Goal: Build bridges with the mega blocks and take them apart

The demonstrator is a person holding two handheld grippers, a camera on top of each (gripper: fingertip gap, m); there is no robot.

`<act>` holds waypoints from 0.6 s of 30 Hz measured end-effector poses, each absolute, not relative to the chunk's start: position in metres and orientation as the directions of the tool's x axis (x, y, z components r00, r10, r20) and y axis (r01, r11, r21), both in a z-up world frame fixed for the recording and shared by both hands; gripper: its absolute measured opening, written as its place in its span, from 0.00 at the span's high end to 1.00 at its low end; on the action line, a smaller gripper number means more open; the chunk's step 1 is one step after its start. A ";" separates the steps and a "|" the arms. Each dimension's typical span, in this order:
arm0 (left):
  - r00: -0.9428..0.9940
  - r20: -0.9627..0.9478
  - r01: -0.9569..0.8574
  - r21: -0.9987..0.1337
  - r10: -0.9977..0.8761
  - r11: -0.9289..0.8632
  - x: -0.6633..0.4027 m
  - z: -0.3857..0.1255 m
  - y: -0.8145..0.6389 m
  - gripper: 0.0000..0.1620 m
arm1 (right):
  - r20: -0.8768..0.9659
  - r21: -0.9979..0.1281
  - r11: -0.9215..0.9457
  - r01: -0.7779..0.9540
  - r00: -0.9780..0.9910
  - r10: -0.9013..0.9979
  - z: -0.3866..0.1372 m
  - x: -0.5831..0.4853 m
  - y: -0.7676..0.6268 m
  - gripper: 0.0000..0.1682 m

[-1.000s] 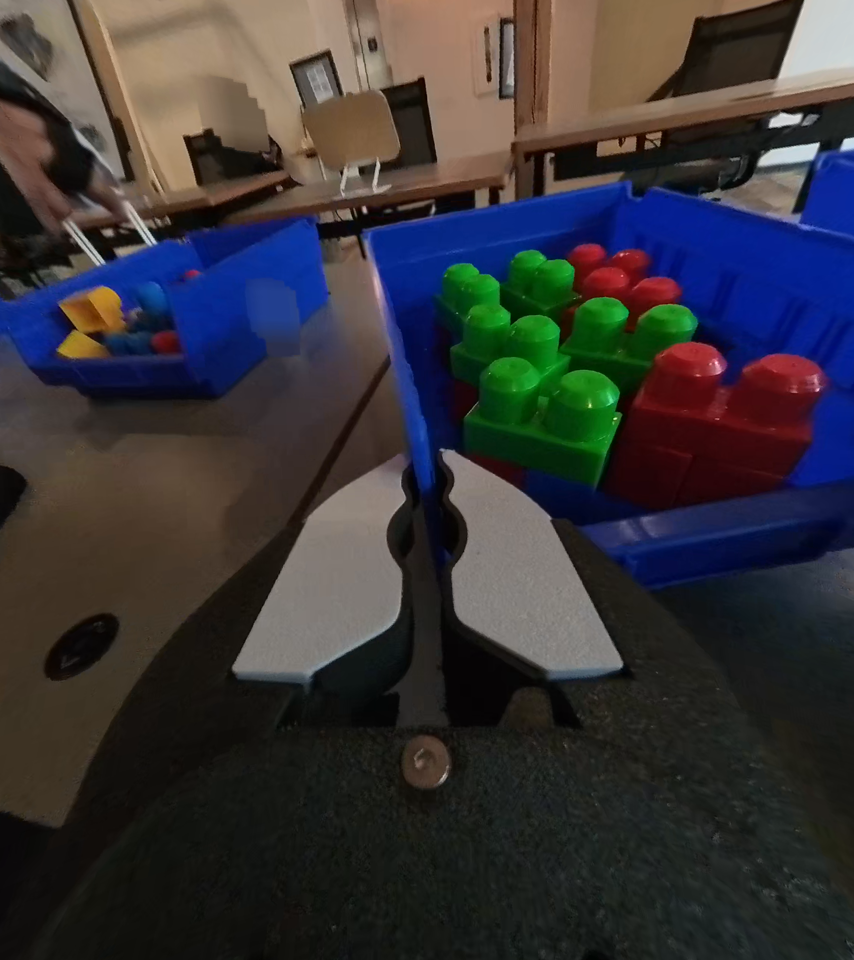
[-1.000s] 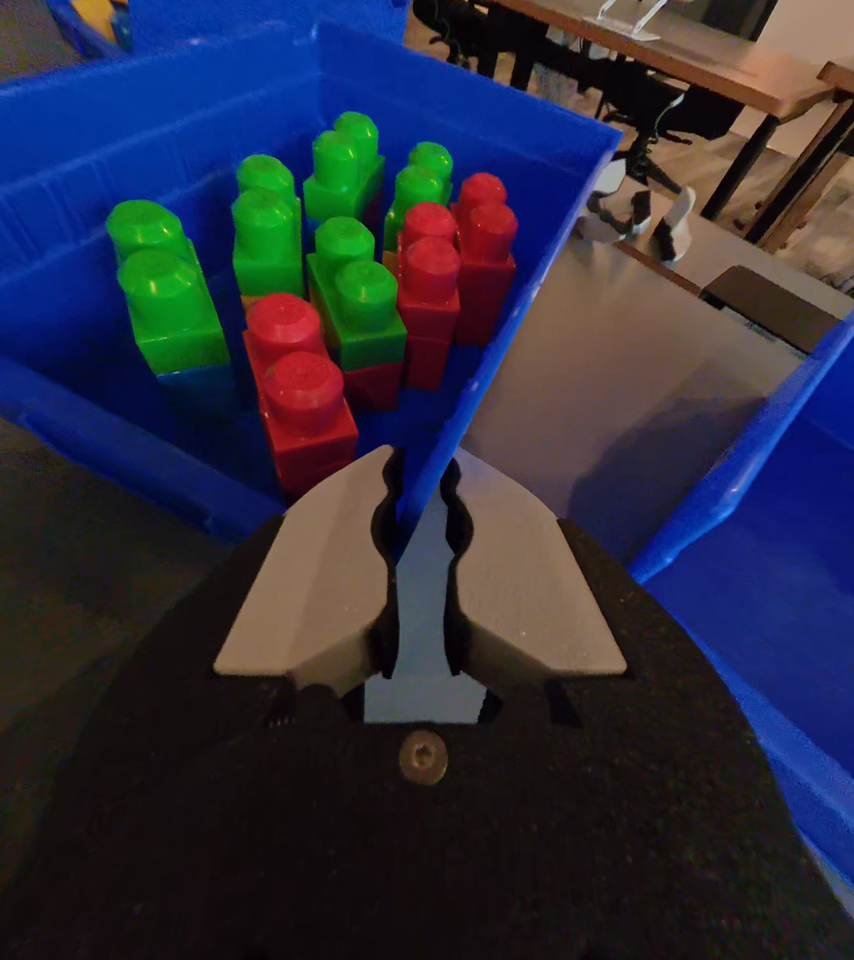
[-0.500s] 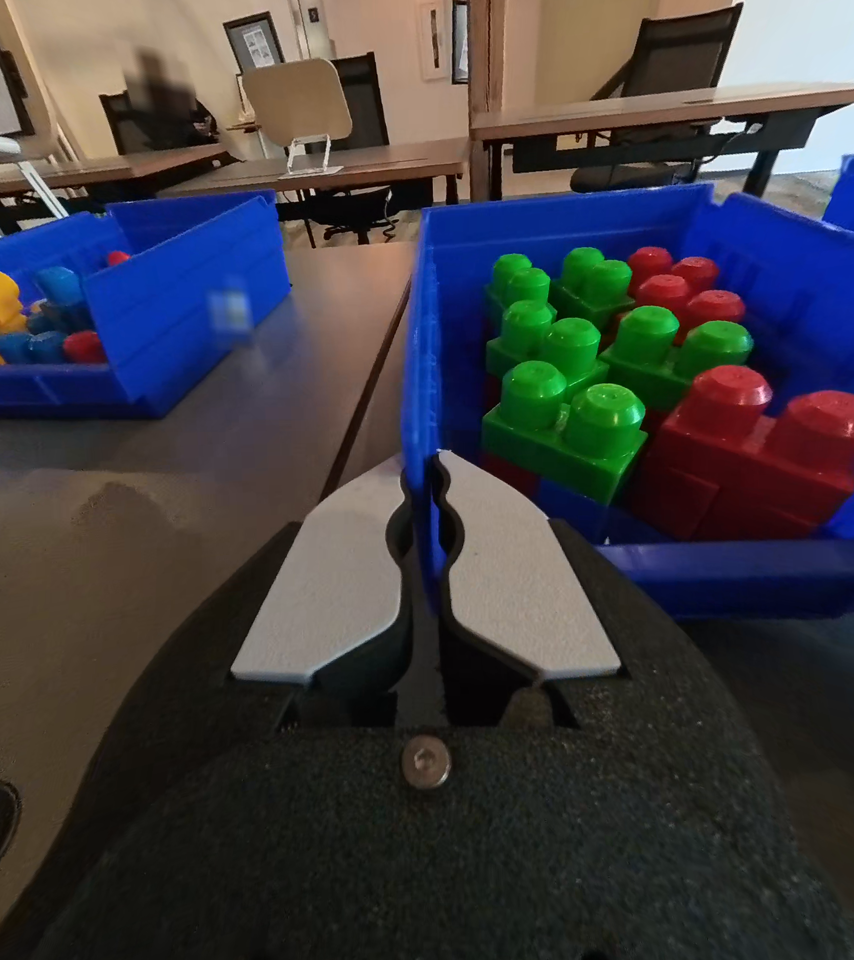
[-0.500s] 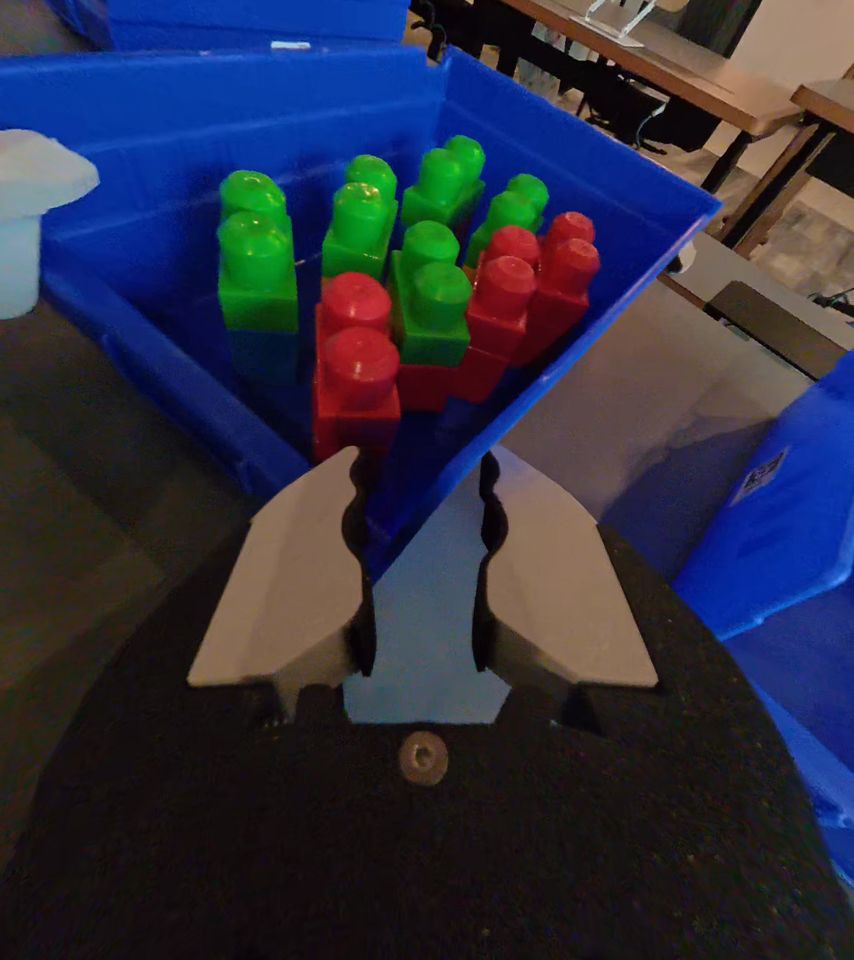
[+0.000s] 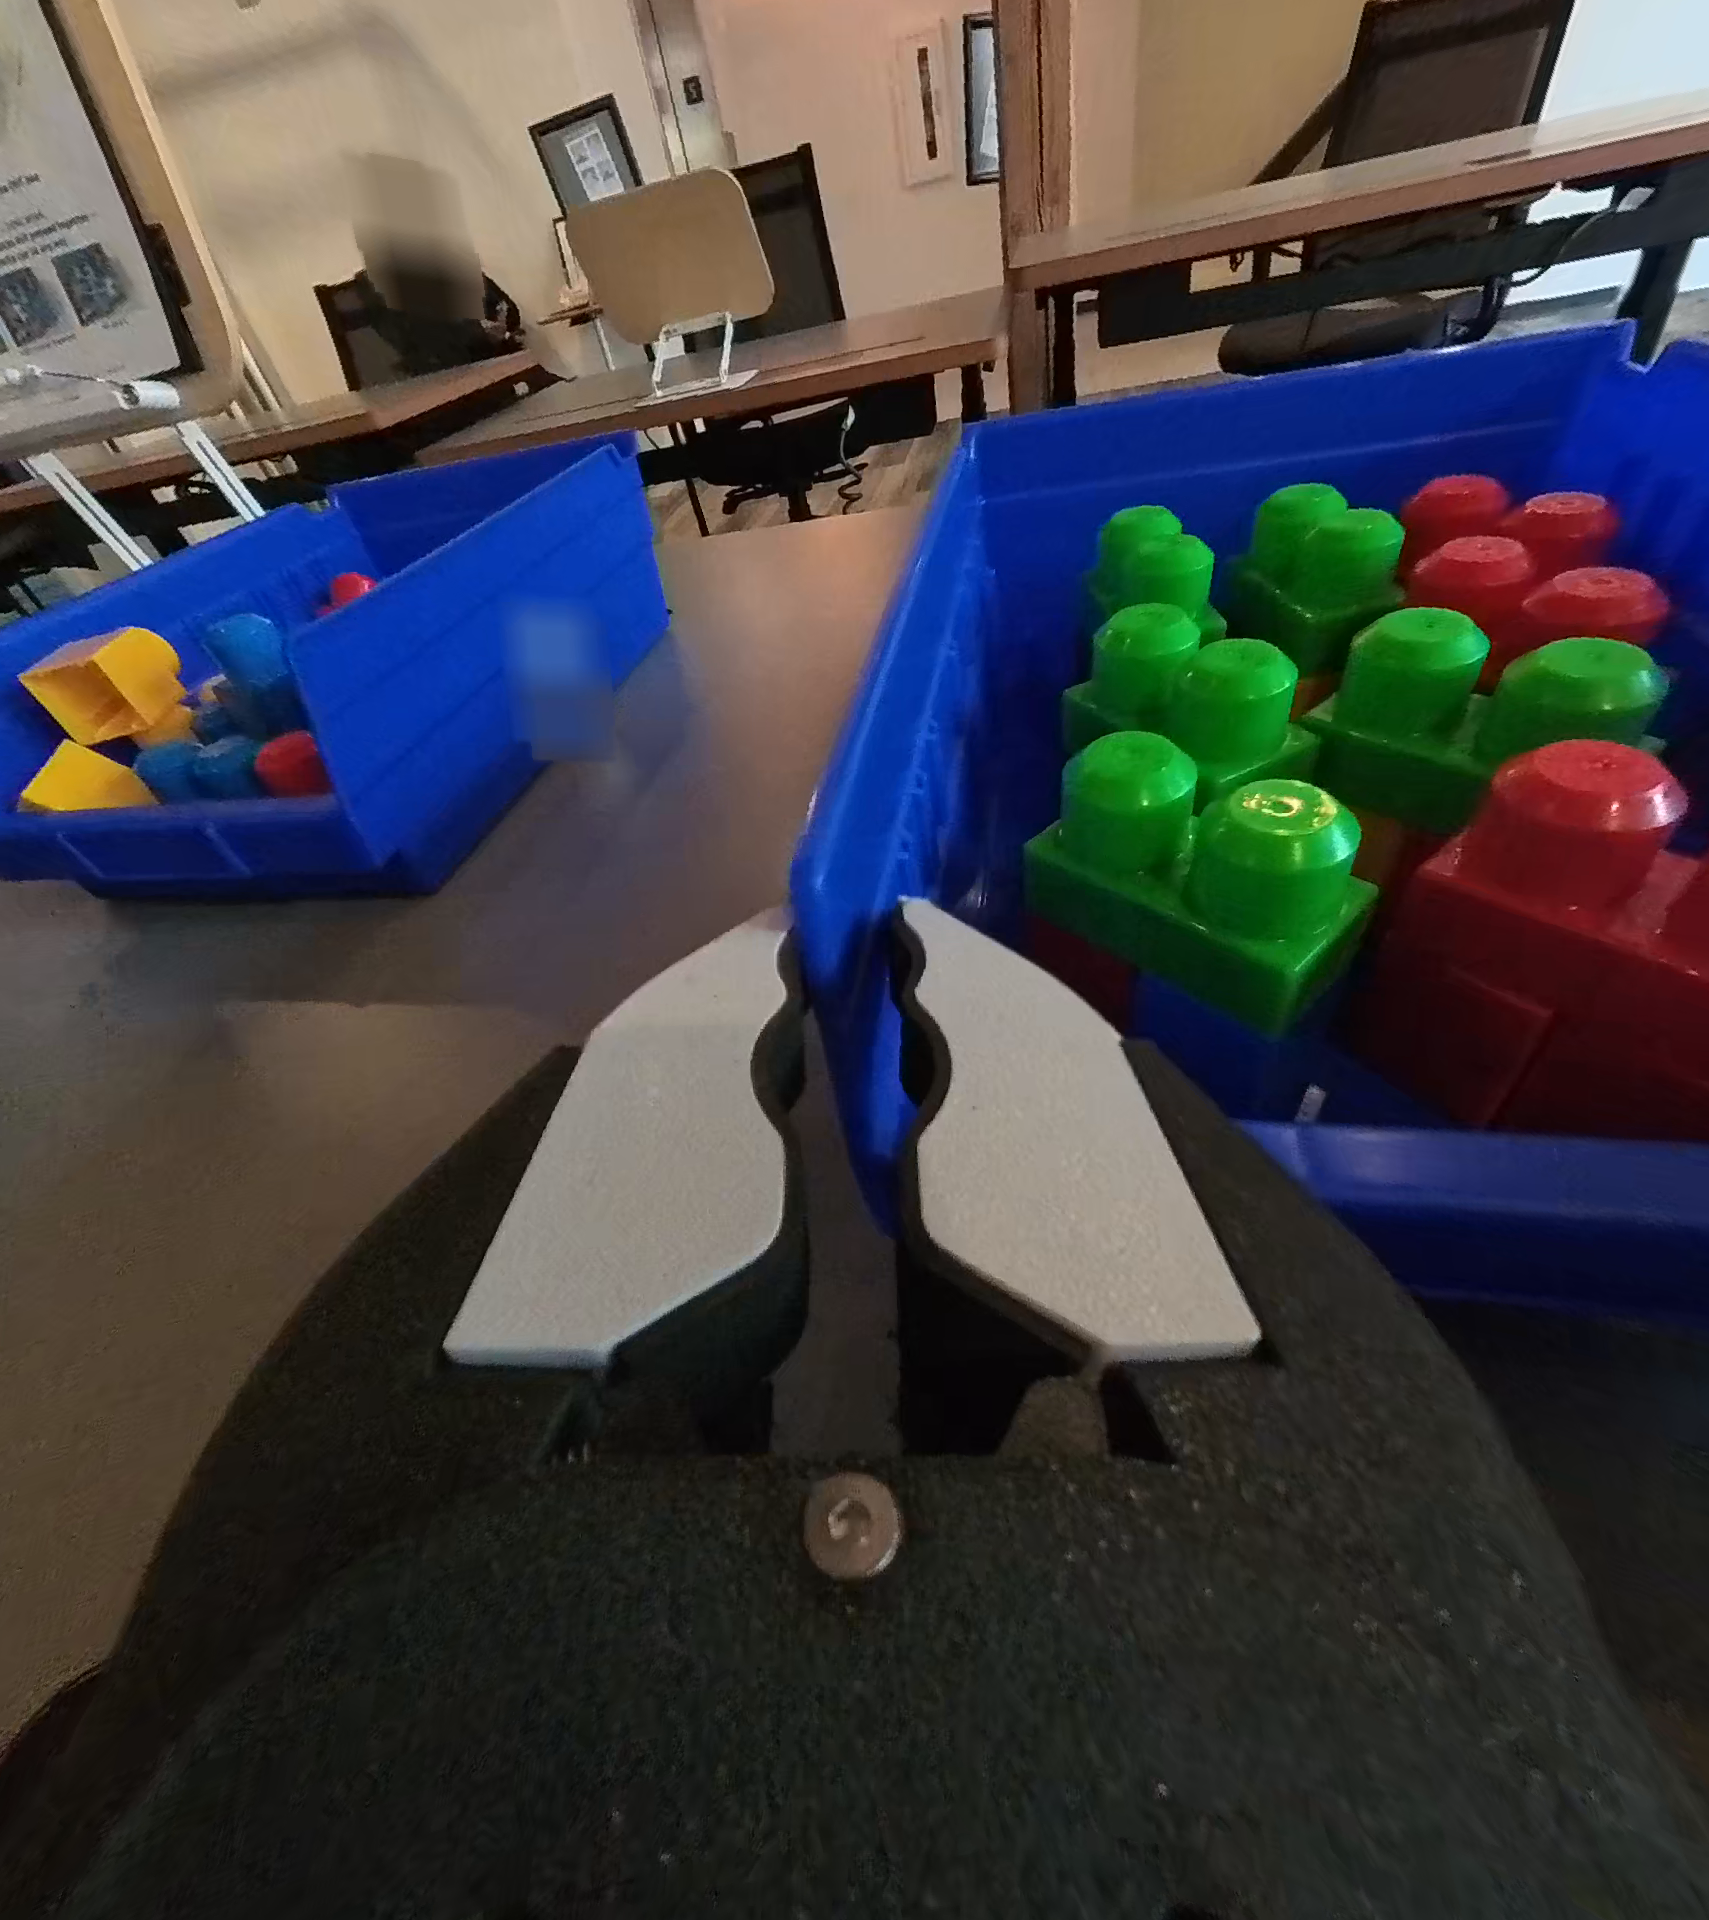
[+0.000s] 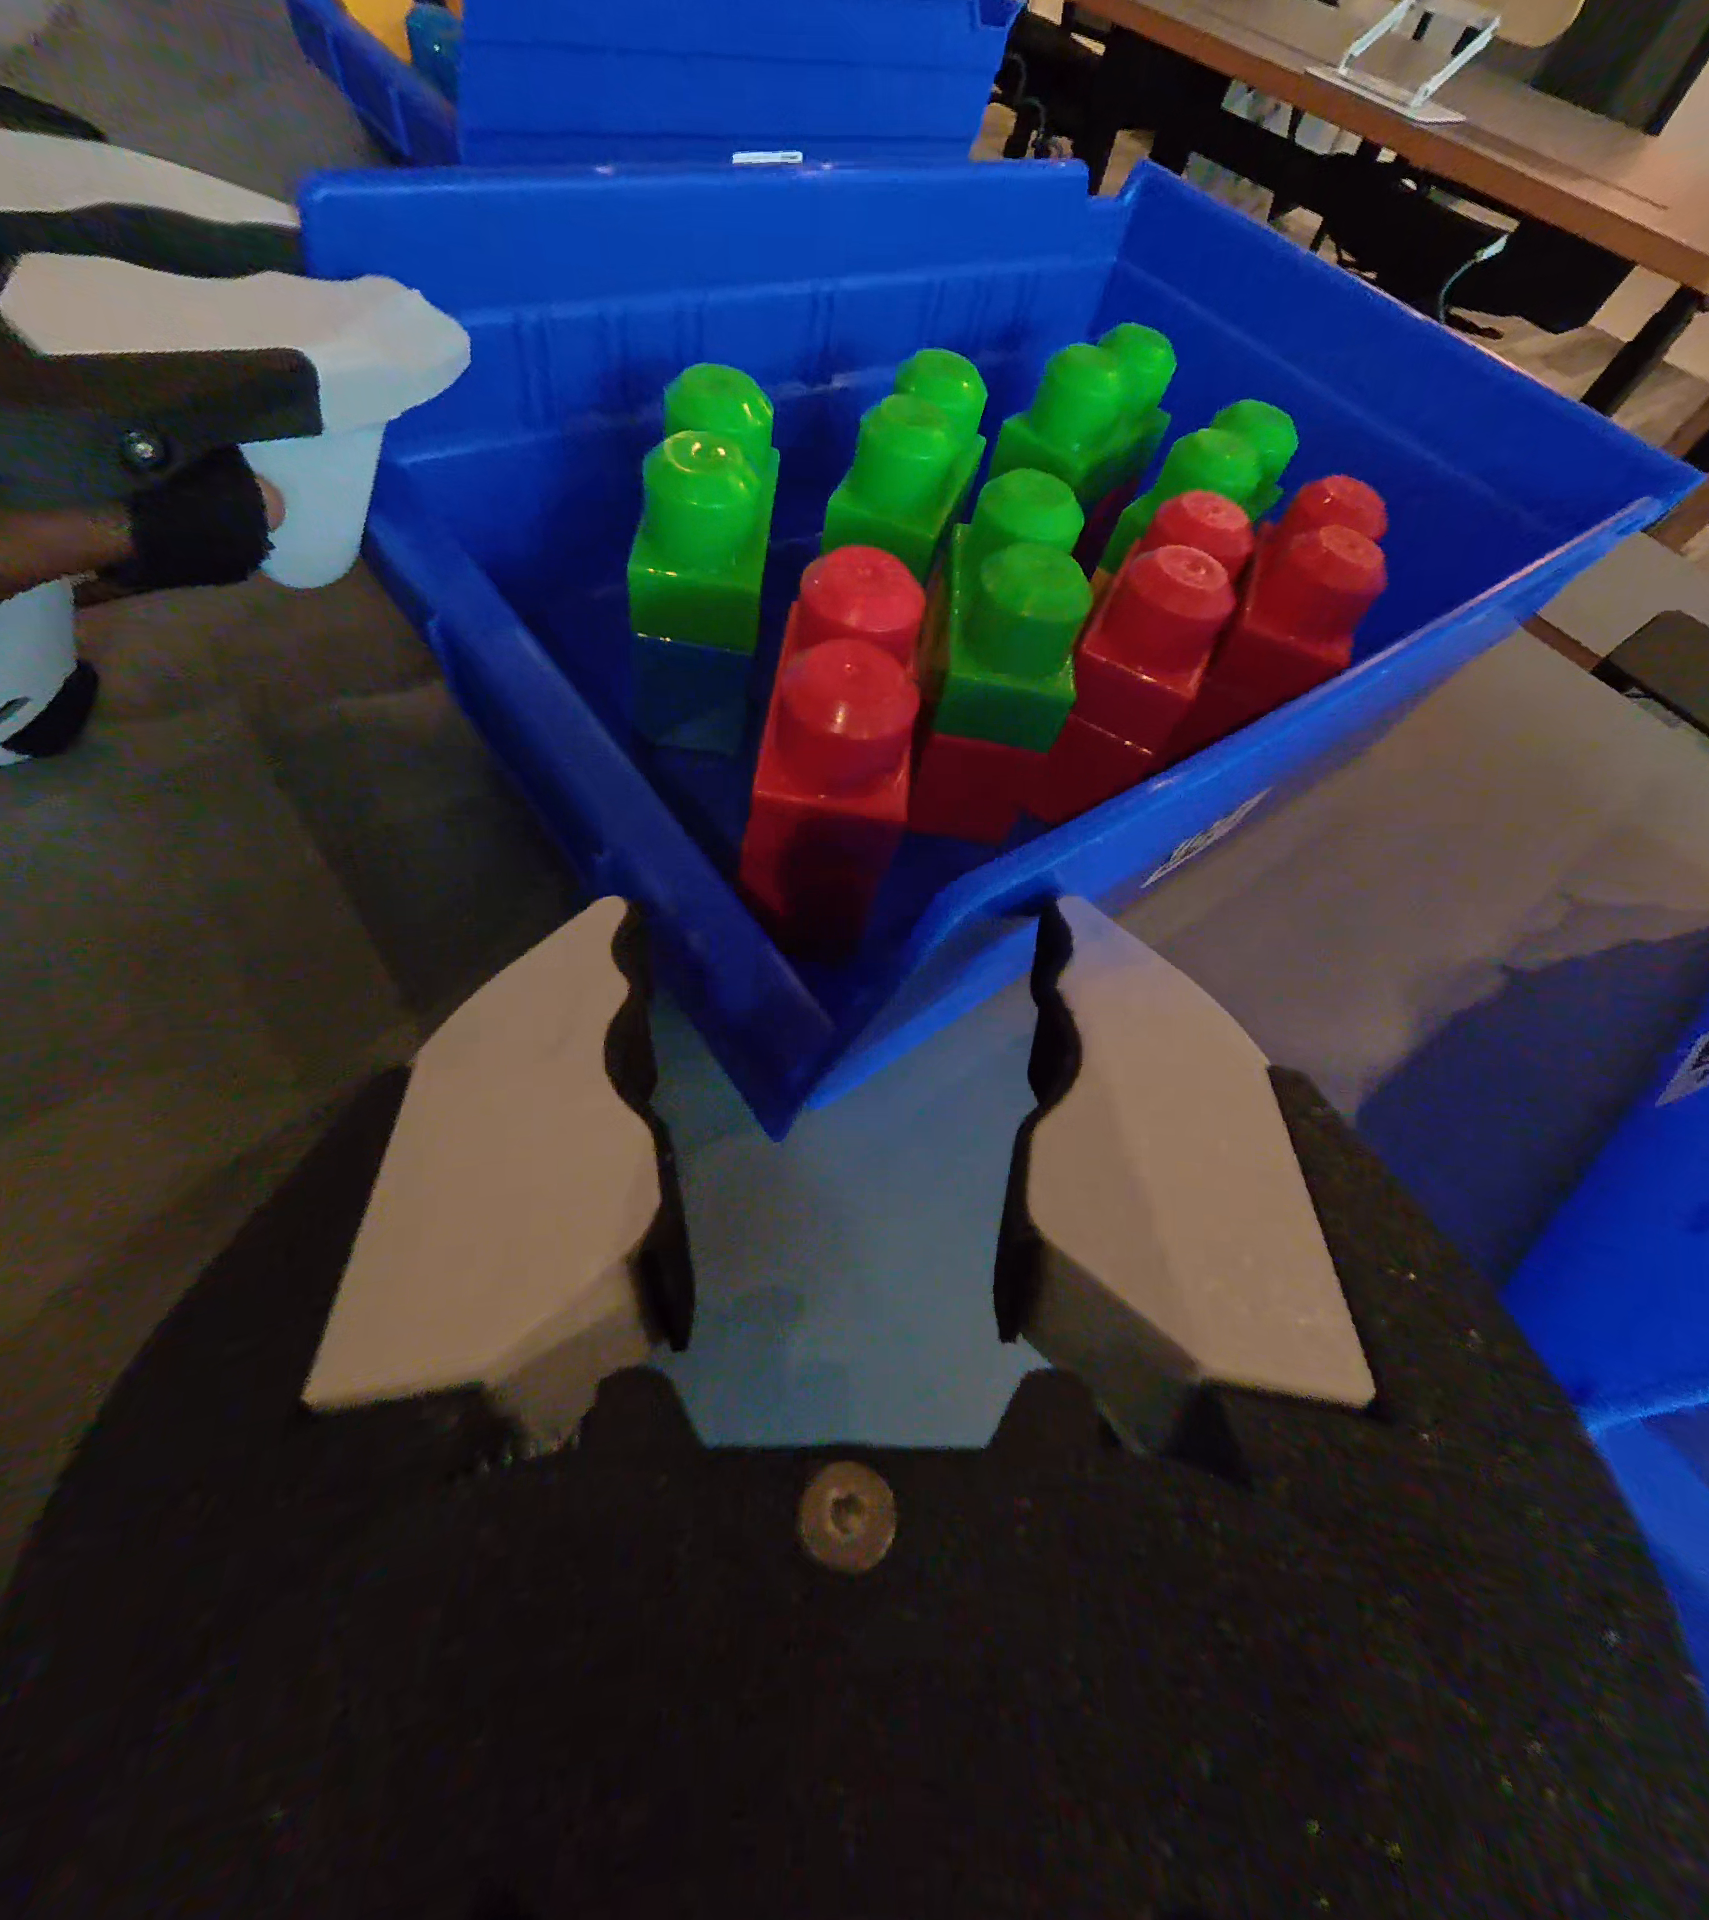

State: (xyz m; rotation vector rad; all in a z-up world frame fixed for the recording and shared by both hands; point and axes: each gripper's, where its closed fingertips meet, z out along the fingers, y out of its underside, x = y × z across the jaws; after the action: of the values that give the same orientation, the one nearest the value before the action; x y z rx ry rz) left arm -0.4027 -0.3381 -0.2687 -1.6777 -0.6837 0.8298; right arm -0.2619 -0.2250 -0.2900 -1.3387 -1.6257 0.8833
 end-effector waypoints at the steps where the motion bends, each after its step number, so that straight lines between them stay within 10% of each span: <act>1: 0.585 -0.184 0.017 -0.971 0.790 -0.239 -0.402 -0.267 -0.338 0.90 | 0.167 -0.901 0.188 0.392 -0.088 0.982 -0.289 -0.261 -0.225 0.59; 14: 0.637 -0.177 -0.107 -0.984 0.750 -0.141 -0.318 -0.197 -0.316 0.51 | 0.186 -0.952 0.174 0.253 0.025 0.982 -0.229 -0.174 -0.160 0.59; 18: 0.724 -0.190 -0.163 -0.981 0.663 -0.104 -0.258 -0.174 -0.272 0.54 | 0.216 -0.959 0.177 0.220 0.168 0.962 -0.211 -0.133 -0.109 0.58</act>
State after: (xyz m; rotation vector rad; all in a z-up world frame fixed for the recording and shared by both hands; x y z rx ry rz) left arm -0.2578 -0.2716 -0.1737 -1.5266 -0.4253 0.7315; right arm -0.1329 -0.1087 -0.2107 -1.2879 -1.2975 0.8179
